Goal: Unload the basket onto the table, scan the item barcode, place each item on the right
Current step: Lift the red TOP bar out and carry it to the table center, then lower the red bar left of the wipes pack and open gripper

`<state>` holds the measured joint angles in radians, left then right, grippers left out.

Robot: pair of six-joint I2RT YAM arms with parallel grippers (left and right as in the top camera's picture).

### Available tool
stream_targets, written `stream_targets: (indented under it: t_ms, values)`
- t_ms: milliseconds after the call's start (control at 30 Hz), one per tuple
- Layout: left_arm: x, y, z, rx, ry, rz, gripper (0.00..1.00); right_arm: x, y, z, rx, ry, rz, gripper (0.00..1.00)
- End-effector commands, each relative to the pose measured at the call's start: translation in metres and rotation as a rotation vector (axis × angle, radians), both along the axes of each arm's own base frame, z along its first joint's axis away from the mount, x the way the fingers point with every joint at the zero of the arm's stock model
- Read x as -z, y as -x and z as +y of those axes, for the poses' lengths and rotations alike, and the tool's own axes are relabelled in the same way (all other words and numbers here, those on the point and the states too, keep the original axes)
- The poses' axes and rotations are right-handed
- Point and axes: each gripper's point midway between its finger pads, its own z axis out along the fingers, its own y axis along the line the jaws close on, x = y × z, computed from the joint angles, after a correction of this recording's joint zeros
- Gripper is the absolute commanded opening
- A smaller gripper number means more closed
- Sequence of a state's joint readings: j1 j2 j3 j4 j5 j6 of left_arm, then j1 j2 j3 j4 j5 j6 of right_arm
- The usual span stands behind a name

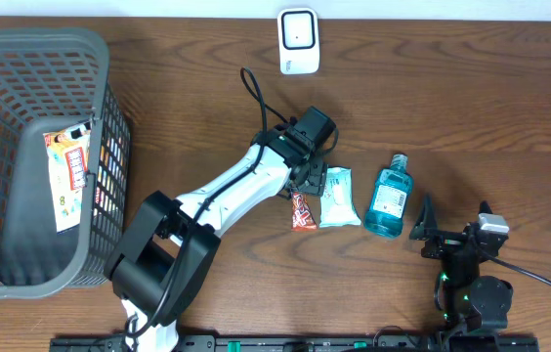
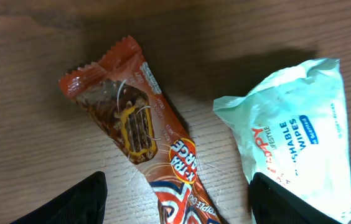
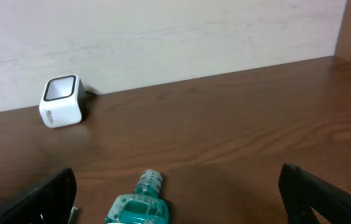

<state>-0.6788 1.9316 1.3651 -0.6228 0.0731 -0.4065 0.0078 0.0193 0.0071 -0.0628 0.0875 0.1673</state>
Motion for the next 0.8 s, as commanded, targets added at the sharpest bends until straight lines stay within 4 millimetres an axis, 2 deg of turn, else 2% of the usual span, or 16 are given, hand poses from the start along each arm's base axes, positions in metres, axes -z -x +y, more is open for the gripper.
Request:
stream_targets:
  t_ms: [0, 33, 67, 100, 133, 167, 300, 500, 767]
  values:
    - [-0.027, -0.005, 0.002, 0.001, 0.024, -0.069, 0.68, 0.001, 0.000, -0.001, 0.009, 0.013, 0.004, 0.99]
    - [-0.031, -0.006, 0.003, -0.003, 0.024, -0.082, 0.54, 0.001, 0.000, -0.001, 0.009, 0.013, 0.004, 0.99]
    - [-0.034, -0.008, 0.003, -0.006, 0.022, -0.097, 0.35, 0.001, 0.000, -0.001, 0.009, 0.013, 0.004, 0.99]
    - [-0.036, -0.010, 0.004, -0.011, 0.020, -0.109, 0.22, 0.001, 0.000, -0.001, 0.009, 0.013, 0.004, 0.99]
    - [-0.036, -0.013, 0.005, -0.015, 0.015, -0.119, 0.11, 0.001, 0.000, -0.001, 0.009, 0.013, 0.004, 0.99]
    - [-0.036, -0.013, 0.005, -0.016, 0.014, -0.122, 0.08, 0.001, 0.000, -0.001, 0.009, 0.013, 0.004, 0.99]
    - [-0.031, -0.012, 0.006, -0.041, 0.013, -0.106, 0.08, 0.001, 0.000, -0.001, 0.009, 0.013, 0.004, 0.99]
    - [-0.012, -0.005, 0.012, -0.090, -0.007, -0.057, 0.08, 0.001, 0.000, -0.001, 0.009, 0.013, 0.004, 0.99]
    - [0.010, 0.011, 0.022, -0.128, -0.026, 0.000, 0.08, 0.001, 0.000, -0.001, 0.009, 0.013, 0.004, 0.99]
